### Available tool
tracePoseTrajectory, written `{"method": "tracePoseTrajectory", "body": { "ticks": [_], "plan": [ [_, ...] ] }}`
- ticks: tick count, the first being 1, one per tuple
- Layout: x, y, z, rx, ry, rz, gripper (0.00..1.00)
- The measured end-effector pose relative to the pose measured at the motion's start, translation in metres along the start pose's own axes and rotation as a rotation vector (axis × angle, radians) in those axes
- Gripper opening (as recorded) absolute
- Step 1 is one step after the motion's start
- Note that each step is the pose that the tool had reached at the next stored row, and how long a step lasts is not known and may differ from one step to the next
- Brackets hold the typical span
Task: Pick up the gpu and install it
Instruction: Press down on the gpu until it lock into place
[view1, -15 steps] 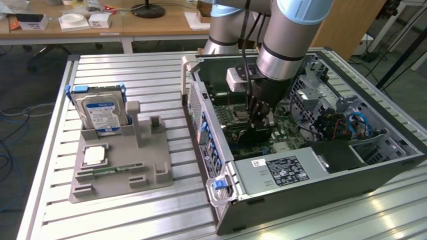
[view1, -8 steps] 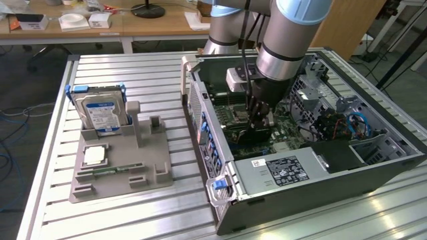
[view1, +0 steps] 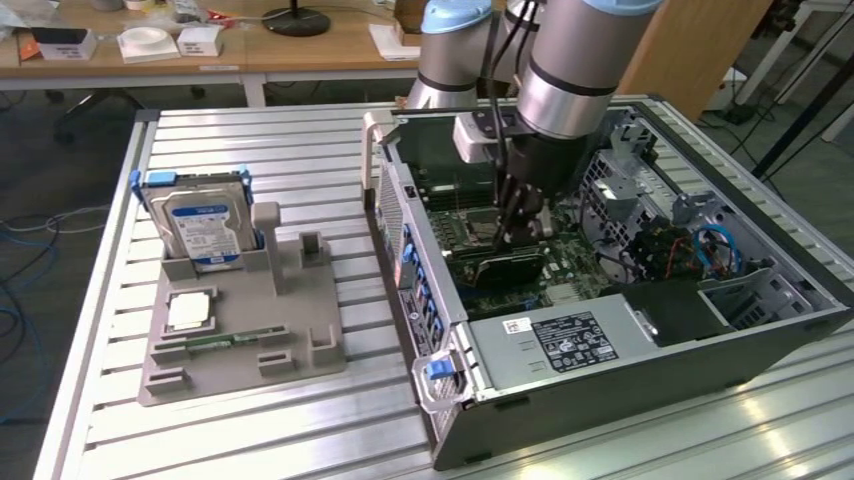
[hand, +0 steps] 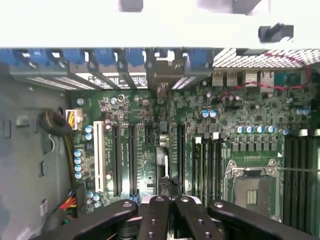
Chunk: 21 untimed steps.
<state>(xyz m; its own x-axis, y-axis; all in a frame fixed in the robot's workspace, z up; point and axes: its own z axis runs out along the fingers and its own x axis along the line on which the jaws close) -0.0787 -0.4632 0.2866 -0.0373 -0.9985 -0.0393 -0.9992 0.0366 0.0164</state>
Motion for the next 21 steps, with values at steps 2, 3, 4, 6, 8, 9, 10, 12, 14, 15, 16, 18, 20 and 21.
{"method": "tracePoseTrajectory", "body": {
  "ticks": [2, 3, 4, 6, 8, 9, 10, 12, 14, 15, 16, 18, 20, 21],
  "plan": [
    [0.0, 0.0042, -0.0009, -0.0016, 0.0, 0.0, 0.11],
    [0.0, 0.0064, -0.0012, -0.0028, 0.0, 0.0, 0.11],
    [0.0, 0.0092, -0.0014, -0.0044, 0.0001, 0.0, 0.11],
    [0.0, 0.0163, -0.0015, -0.0072, 0.0002, 0.0, 0.11],
    [0.0, 0.0232, -0.002, -0.0093, 0.0003, 0.0, 0.11],
    [0.0, 0.0266, -0.0023, -0.0101, 0.0003, 0.0, 0.11],
    [0.0, 0.0294, -0.0026, -0.0108, 0.0003, 0.0, 0.11],
    [0.0, 0.0326, -0.0026, -0.0118, -0.0028, 0.0, 0.11],
    [0.0, 0.0363, -0.0026, -0.0142, -0.0053, 0.0, 0.11],
    [0.0, 0.0382, -0.0025, -0.0157, -0.0063, 0.0, 0.11],
    [0.0, 0.0401, -0.0025, -0.0176, -0.0073, 0.0, 0.11],
    [0.0, 0.0446, -0.0025, -0.0217, -0.0098, 0.001, 0.11],
    [0.0, 0.0479, -0.0029, -0.0282, -0.012, 0.001, 0.11],
    [0.0, 0.0488, -0.0032, -0.0333, -0.0131, 0.001, 0.11]
  ]
}}
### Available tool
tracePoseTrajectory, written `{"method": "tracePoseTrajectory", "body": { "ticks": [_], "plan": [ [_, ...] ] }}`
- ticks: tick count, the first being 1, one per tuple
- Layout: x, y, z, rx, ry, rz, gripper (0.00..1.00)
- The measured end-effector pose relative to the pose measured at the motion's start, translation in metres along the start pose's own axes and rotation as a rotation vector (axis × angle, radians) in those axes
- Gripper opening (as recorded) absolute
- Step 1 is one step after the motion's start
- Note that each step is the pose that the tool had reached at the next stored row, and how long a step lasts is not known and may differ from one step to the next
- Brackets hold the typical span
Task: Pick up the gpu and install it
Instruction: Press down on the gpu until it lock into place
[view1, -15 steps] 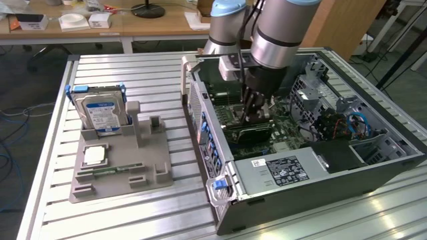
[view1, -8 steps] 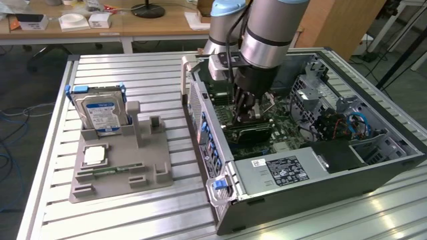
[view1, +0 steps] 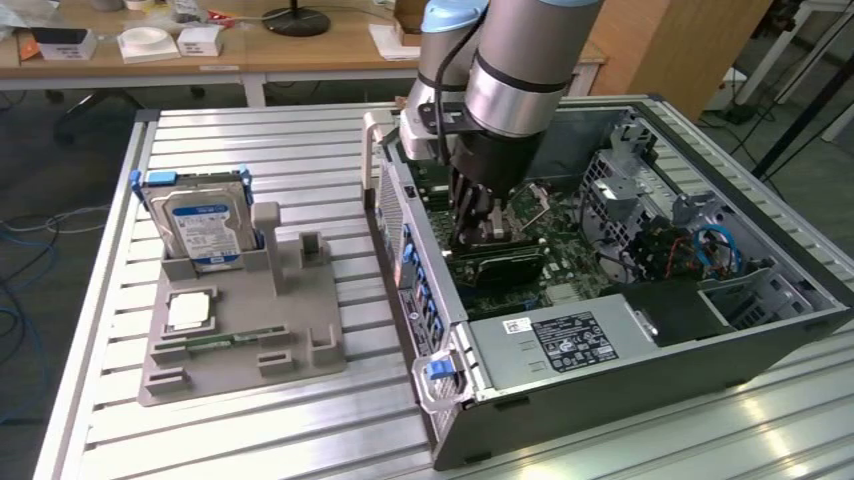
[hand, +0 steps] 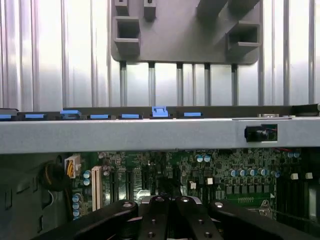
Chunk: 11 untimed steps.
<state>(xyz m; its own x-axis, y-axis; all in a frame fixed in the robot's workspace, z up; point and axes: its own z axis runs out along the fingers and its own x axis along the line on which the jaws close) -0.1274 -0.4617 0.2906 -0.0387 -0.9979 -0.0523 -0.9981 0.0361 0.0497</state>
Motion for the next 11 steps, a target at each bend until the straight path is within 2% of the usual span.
{"method": "tracePoseTrajectory", "body": {
  "ticks": [7, 8, 11],
  "plan": [
    [0.0, 0.0062, -0.0027, -0.0315, -0.0098, 0.001, 0.11],
    [0.0, 0.0073, -0.0032, -0.0336, -0.0111, 0.001, 0.11],
    [0.0, 0.0117, -0.0034, -0.0344, -0.0139, 0.001, 0.11]
  ]
}}
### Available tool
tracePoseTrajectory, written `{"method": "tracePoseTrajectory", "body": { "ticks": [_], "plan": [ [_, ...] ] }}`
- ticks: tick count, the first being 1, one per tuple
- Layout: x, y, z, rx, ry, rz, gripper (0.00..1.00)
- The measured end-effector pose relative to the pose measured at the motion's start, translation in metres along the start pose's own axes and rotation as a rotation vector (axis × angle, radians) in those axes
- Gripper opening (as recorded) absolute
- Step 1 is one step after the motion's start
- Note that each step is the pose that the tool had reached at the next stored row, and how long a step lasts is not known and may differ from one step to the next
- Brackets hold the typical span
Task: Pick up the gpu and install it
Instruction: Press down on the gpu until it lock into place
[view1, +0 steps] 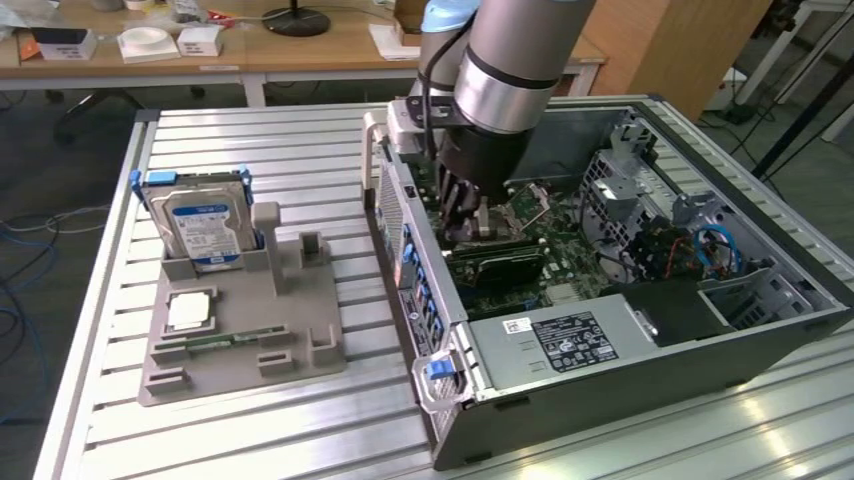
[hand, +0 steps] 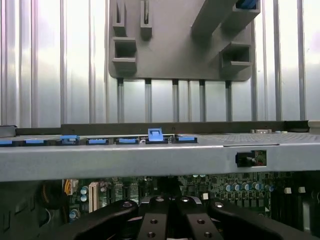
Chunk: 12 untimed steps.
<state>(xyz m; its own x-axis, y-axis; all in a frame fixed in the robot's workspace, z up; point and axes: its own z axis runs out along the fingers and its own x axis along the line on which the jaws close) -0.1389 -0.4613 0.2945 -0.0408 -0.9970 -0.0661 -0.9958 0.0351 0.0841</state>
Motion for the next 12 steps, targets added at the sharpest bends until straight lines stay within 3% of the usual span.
{"method": "tracePoseTrajectory", "body": {
  "ticks": [4, 12],
  "plan": [
    [0.0003, 0.0073, 0.0007, 0.0005, -0.0014, 0.001, 0.11],
    [0.0003, 0.0082, 0.0001, 0.0001, -0.0024, 0.001, 0.11]
  ]
}}
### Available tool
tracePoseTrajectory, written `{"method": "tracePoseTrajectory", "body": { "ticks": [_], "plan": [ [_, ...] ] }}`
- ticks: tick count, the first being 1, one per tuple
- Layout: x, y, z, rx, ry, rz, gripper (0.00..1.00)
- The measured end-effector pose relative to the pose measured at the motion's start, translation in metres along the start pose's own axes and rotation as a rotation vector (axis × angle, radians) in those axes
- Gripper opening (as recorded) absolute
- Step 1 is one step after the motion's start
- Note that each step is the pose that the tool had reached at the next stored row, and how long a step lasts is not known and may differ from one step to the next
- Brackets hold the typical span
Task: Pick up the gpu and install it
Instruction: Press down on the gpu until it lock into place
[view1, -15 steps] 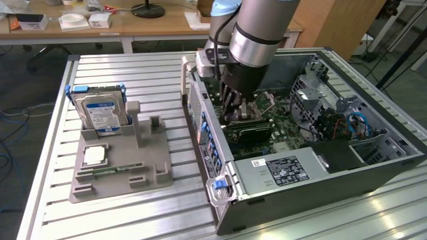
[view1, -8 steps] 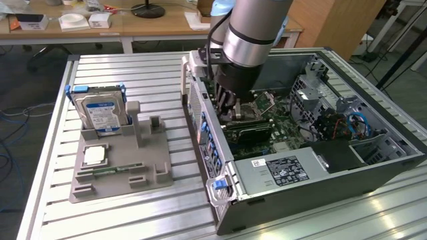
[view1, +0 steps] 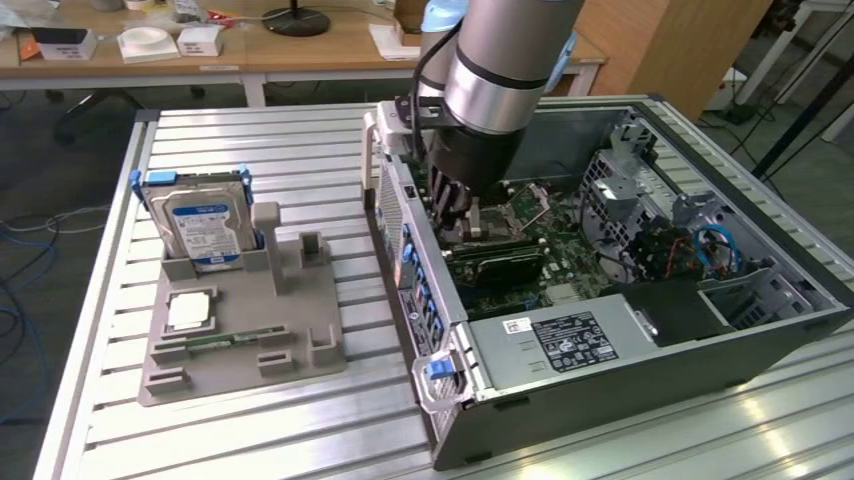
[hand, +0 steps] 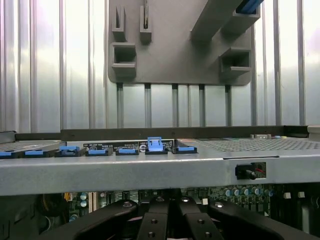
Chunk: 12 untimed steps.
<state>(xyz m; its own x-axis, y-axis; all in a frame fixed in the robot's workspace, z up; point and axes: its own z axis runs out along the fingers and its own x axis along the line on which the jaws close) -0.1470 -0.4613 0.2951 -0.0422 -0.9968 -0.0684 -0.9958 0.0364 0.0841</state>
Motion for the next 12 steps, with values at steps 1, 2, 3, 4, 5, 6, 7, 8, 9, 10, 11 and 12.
{"method": "tracePoseTrajectory", "body": {
  "ticks": [1, 2, 3, 4, 5, 6, 7, 8, 9, 10, 11, 12],
  "plan": [
    [-0.0001, -0.0002, -0.0005, -0.0002, 0.0, 0.0, 0.11],
    [-0.0001, -0.0004, -0.0009, -0.0004, 0.0001, 0.0, 0.11],
    [-0.0002, -0.0008, -0.0011, -0.0004, 0.0001, 0.0, 0.11],
    [-0.0002, -0.0007, -0.0023, -0.0007, 0.0007, 0.0, 0.11],
    [-0.0003, -0.0005, -0.0041, -0.0007, 0.0006, 0.0, 0.11],
    [-0.0004, -0.0005, -0.0056, -0.0004, 0.0003, 0.0, 0.11],
    [-0.0005, -0.0005, -0.0064, -0.0003, 0.0003, 0.0, 0.11],
    [-0.0005, -0.0005, -0.0065, -0.0002, 0.0001, 0.0, 0.11],
    [-0.0006, -0.0006, -0.0064, 0.0001, 0.0012, 0.0, 0.11],
    [-0.0004, -0.0006, -0.0066, -0.0001, 0.0046, 0.0, 0.11],
    [0.0001, -0.0005, -0.0068, -0.0002, 0.007, 0.0, 0.11],
    [0.0009, -0.0003, -0.0067, 0.0, 0.008, 0.001, 0.11]
  ]
}}
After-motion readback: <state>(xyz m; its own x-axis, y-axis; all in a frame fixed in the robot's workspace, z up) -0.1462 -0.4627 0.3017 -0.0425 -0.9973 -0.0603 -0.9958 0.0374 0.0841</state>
